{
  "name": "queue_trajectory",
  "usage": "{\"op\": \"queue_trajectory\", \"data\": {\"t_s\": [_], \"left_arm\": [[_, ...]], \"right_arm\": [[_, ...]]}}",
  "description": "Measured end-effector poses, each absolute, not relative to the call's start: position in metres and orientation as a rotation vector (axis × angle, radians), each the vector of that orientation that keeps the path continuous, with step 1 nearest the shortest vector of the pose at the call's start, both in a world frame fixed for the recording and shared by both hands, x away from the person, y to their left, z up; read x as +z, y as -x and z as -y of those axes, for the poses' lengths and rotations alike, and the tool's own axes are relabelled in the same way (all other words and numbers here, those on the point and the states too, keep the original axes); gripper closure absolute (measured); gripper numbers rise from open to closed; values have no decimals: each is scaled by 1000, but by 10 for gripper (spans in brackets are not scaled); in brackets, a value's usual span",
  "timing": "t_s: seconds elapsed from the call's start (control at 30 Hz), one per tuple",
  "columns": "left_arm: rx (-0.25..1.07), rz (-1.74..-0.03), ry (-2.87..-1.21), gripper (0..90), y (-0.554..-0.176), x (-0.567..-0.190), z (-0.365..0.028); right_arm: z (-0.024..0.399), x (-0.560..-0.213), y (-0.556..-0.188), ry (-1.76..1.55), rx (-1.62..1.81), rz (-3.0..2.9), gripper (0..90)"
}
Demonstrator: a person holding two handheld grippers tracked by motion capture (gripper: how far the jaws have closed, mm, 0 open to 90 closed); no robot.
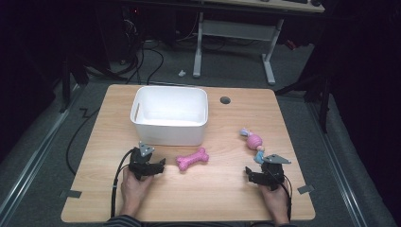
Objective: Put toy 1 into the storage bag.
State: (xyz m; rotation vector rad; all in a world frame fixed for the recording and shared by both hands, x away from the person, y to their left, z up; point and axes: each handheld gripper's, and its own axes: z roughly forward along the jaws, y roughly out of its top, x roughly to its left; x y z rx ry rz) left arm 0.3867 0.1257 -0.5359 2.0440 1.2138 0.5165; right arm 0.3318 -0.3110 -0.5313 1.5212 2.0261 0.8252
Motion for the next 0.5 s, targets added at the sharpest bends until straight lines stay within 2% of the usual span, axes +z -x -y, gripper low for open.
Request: {"op": "queue_trajectory", "data": {"t_s": [0.5], "left_arm": [[508, -1203, -2050, 191, -387, -536, -125]], "right_arm": [[312, -531, -331, -1527, 824, -2014, 188]]}}
